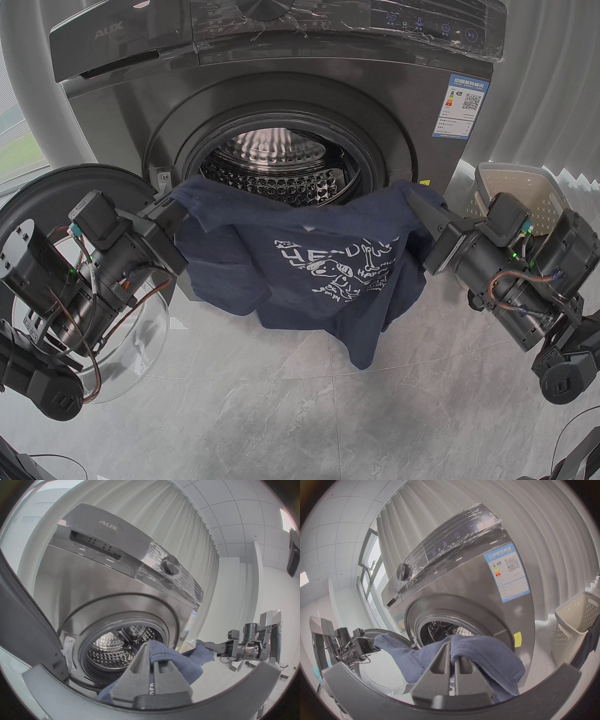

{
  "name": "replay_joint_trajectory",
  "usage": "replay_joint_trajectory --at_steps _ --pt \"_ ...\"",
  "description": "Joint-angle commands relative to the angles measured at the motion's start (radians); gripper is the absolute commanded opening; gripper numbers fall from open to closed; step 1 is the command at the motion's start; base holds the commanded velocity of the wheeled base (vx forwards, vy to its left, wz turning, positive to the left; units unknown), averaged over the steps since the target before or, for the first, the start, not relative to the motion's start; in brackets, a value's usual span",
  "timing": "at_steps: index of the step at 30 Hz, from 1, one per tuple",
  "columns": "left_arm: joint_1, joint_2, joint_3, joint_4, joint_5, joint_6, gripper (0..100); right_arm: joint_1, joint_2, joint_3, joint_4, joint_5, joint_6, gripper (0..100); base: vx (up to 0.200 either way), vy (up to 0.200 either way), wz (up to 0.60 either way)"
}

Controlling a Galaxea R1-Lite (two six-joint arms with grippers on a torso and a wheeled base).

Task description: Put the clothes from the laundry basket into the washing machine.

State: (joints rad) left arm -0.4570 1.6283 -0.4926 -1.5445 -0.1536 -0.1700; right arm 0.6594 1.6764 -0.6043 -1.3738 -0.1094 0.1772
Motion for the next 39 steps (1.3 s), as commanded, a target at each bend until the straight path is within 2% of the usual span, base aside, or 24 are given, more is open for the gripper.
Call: replay_joint_trajectory --at_steps 1,5,6,12,20,27,34,39 --pt "-0.069 0.007 0.035 0.000 -0.001 -0.002 0 0.016 0.091 0.050 -0.010 0.016 -0.005 0 0.000 0.000 0.00" --pt "-0.089 0.012 0.028 0.000 0.002 -0.005 0 0.046 0.178 0.069 -0.010 0.025 -0.016 0 0.000 0.000 0.00" --pt "-0.089 0.012 0.028 -0.002 0.002 -0.005 0 0.057 0.200 0.078 -0.002 0.027 -0.019 100 0.000 0.000 0.00" --pt "-0.091 0.005 0.022 -0.002 0.000 -0.006 0 0.103 0.330 0.136 -0.010 0.028 -0.050 100 0.000 0.000 0.00" --pt "-0.127 -0.001 0.028 -0.002 -0.006 -0.003 0 0.134 0.430 0.113 -0.013 0.028 -0.055 100 0.000 0.000 0.00" --pt "-0.160 -0.010 0.032 -0.002 -0.009 0.000 0 0.161 0.493 -0.051 -0.030 0.030 -0.064 100 0.000 0.000 0.00" --pt "-0.160 -0.044 0.020 -0.002 -0.020 -0.003 0 0.189 0.537 -0.118 -0.031 0.030 -0.065 100 0.000 0.000 0.00" --pt "-0.160 -0.054 0.022 -0.002 -0.024 -0.003 0 0.183 0.566 -0.192 -0.030 0.030 -0.067 100 0.000 0.000 0.00"
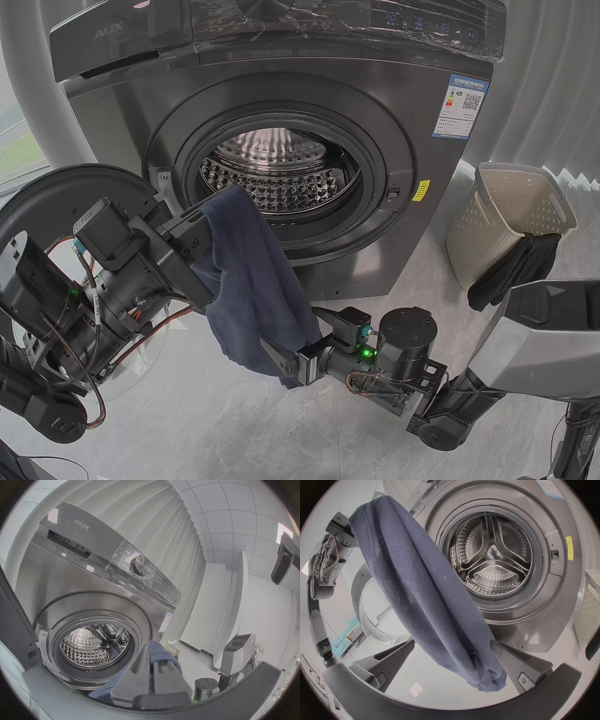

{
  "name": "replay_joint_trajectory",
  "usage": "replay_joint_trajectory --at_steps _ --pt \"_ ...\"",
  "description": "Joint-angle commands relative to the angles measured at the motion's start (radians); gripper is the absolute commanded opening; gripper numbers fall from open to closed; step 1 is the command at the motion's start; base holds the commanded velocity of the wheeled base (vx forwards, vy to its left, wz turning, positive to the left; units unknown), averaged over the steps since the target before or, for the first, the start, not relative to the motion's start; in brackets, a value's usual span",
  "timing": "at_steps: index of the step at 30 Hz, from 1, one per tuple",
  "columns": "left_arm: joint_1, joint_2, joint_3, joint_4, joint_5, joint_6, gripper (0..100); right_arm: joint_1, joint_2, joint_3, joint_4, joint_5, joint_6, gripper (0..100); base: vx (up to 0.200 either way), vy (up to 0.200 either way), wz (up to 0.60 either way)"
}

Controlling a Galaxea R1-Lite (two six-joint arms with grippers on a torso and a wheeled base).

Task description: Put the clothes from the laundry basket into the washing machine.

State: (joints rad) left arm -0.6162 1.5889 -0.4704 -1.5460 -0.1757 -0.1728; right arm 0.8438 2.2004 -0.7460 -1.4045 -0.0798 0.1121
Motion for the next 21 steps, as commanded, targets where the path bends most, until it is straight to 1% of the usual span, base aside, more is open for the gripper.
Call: replay_joint_trajectory --at_steps 1,2,5,9,12,21 --pt "0.000 -0.017 -0.001 0.000 -0.002 -0.001 0 -0.006 0.050 -0.067 0.001 0.000 -0.002 100 0.000 0.000 0.00" --pt "0.000 -0.017 -0.001 0.000 -0.002 -0.001 0 -0.006 0.050 -0.067 0.001 0.000 -0.002 100 0.000 0.000 0.00" --pt "-0.002 -0.018 0.003 0.000 -0.002 -0.001 0 -0.031 0.073 -0.121 0.010 -0.002 -0.014 100 0.000 0.000 0.00" --pt "-0.007 -0.018 0.004 0.000 -0.002 0.001 0 -0.058 0.082 -0.144 0.018 0.002 -0.017 100 0.000 0.000 0.00" --pt "-0.033 -0.020 0.007 0.000 -0.001 0.001 0 -0.080 0.102 -0.184 0.021 0.008 -0.019 100 0.000 0.000 0.00" --pt "-0.042 -0.052 0.010 0.000 -0.004 0.001 0 -0.066 0.160 -0.233 0.016 0.008 -0.019 100 0.000 0.000 0.00"
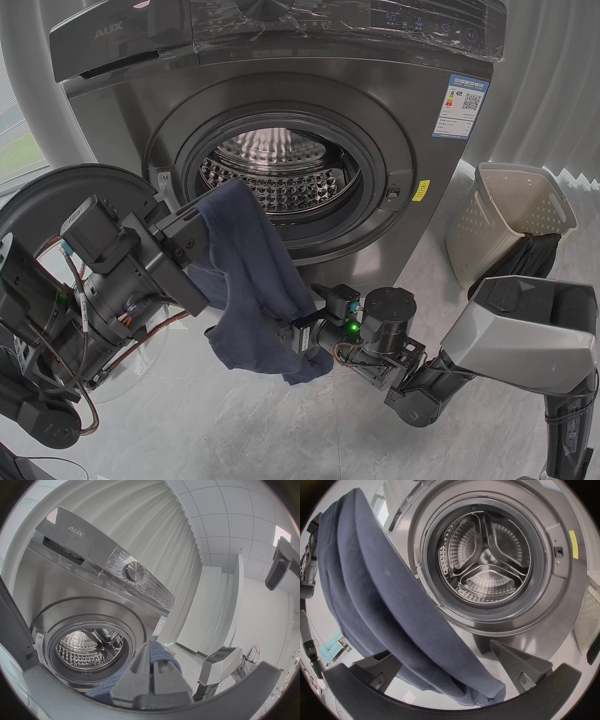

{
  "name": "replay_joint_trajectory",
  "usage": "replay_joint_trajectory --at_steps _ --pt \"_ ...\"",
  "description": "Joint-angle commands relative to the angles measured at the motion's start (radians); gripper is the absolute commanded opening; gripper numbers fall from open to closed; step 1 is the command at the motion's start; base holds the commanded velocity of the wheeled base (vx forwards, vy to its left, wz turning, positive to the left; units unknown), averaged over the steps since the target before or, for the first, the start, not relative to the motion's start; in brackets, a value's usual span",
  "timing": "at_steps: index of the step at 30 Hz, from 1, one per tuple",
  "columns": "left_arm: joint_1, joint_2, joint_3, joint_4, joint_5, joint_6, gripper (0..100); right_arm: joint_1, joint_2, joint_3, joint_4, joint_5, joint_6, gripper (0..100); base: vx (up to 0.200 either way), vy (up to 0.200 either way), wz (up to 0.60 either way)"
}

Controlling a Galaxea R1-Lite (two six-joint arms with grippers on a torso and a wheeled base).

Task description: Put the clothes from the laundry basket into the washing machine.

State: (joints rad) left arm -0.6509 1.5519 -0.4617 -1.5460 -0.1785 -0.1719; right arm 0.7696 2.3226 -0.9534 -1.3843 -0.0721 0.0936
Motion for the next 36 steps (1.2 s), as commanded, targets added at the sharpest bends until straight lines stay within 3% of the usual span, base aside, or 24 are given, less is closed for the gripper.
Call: replay_joint_trajectory --at_steps 1,8,9,18,26,36 --pt "-0.007 -0.015 0.000 0.000 -0.001 0.000 0 0.008 0.046 -0.036 -0.004 0.000 0.000 100 0.000 0.000 0.00" --pt "-0.004 -0.013 0.000 0.000 -0.001 -0.003 0 0.007 0.067 -0.070 -0.018 0.000 0.003 100 0.000 0.000 0.00" --pt "0.000 -0.009 0.000 0.000 -0.001 -0.001 0 0.007 0.064 -0.070 -0.019 0.000 0.005 0 0.000 0.000 0.00" --pt "0.103 0.037 0.017 0.010 0.005 0.000 0 -0.035 -0.095 0.021 -0.007 -0.012 0.011 0 0.000 0.000 0.00" --pt "0.115 0.091 0.067 0.007 0.011 0.012 0 -0.042 -0.272 0.090 0.001 -0.043 0.015 0 0.000 0.000 0.00" --pt "0.160 0.177 0.178 0.001 -0.006 0.060 0 -0.042 -0.393 0.113 0.013 -0.061 0.026 0 0.000 0.000 0.00"
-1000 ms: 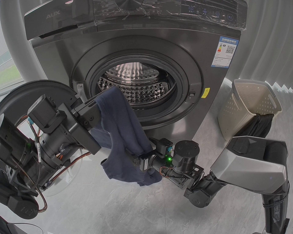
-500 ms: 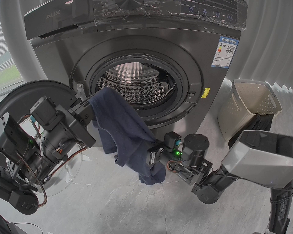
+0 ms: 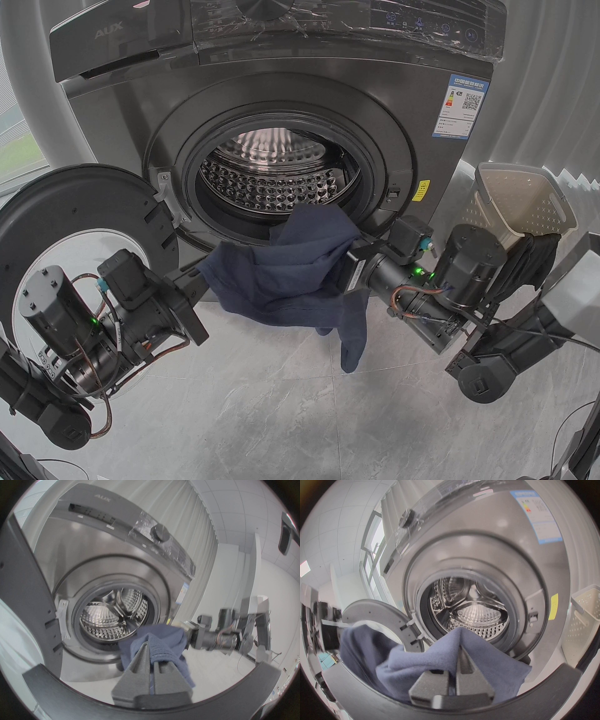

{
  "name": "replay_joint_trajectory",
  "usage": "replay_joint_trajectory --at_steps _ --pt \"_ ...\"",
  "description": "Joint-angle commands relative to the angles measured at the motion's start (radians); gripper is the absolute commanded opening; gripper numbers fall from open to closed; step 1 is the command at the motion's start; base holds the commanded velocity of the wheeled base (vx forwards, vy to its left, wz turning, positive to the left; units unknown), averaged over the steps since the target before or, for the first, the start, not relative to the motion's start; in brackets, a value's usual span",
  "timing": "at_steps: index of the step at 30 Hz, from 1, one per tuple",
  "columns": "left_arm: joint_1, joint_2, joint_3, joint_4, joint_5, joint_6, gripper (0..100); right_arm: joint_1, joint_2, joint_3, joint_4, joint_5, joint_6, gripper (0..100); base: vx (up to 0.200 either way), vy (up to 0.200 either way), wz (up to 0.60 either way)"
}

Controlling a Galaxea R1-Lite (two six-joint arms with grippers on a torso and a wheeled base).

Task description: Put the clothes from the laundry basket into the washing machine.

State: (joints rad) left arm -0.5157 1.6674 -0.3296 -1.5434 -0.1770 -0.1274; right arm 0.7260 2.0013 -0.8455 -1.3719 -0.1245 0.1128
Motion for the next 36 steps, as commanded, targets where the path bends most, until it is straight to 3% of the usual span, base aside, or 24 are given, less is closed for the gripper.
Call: replay_joint_trajectory --at_steps 1,2,5,17,18,25,34,36 --pt "0.031 0.071 0.060 -0.001 -0.022 0.032 0 0.001 -0.079 0.005 0.001 -0.015 0.013 0 0.000 0.000 0.00" --pt "0.037 0.081 0.073 -0.001 -0.048 0.054 0 0.001 -0.090 0.005 0.001 -0.017 0.016 0 0.000 0.000 0.00" --pt "0.045 0.104 0.092 -0.001 -0.081 0.069 0 0.003 -0.101 0.005 0.001 -0.017 0.016 0 0.000 0.000 0.00" --pt "0.046 0.141 0.115 -0.003 -0.088 0.080 0 0.004 -0.102 0.020 -0.003 -0.017 0.021 0 0.000 0.000 0.00" --pt "0.046 0.143 0.118 -0.003 -0.088 0.081 100 0.004 -0.102 0.019 -0.003 -0.017 0.021 0 0.000 0.000 0.00" --pt "0.039 0.155 0.198 -0.003 -0.124 0.094 100 0.003 -0.104 0.013 -0.007 -0.017 0.021 0 0.000 0.000 0.00" --pt "0.042 0.215 0.320 -0.003 -0.185 0.181 100 0.003 -0.102 0.006 -0.007 -0.018 0.021 0 0.000 0.000 0.00" --pt "0.037 0.212 0.328 -0.003 -0.194 0.189 100 0.004 -0.102 0.008 -0.007 -0.018 0.022 0 0.000 0.000 0.00"
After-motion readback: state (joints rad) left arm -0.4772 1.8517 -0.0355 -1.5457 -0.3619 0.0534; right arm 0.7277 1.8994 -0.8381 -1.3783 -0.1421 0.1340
